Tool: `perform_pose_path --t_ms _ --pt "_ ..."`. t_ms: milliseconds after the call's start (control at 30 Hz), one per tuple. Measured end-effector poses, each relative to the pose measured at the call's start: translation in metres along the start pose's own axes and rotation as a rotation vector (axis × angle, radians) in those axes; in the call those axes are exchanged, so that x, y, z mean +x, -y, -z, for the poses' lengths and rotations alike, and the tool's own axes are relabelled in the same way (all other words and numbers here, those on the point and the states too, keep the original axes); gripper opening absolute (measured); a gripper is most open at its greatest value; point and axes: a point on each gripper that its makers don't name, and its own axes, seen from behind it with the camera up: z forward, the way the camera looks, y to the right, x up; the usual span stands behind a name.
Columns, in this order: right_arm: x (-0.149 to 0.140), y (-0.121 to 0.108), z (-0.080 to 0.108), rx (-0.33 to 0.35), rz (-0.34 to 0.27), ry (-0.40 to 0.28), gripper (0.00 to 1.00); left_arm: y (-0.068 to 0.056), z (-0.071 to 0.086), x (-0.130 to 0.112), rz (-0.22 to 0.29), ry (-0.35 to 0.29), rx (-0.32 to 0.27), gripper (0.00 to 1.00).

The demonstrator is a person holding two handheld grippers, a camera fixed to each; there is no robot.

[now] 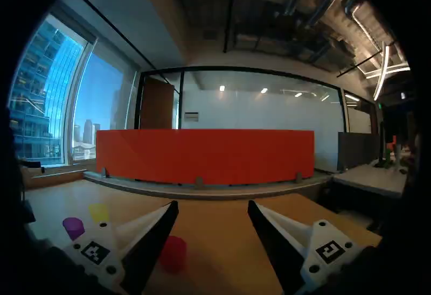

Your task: Pour water

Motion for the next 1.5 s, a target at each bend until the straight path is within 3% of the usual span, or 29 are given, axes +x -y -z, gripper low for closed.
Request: perform_pose_path --t_ms 367,667,1000,1500 --pt "0.004 0.002 0.0 0.011 -0.046 0.01 1.0 -0.002 -0.003 0.004 -0.035 -0.048 0.041 0.98" --pt "0.001 -0.004 0.002 -0.015 -0.063 0.033 1.0 -0.001 -0.008 -0.019 -0.063 -0.035 0.068 0.98" --pt "0.006 -0.003 0.003 -0.019 -0.081 0.033 0.99 0.005 -0.011 -0.053 -0.02 0.002 0.085 0.98" --pt "0.005 0.006 -0.001 -0.012 -0.055 0.044 0.99 0.015 -0.016 -0.078 0.019 0.038 0.093 0.98"
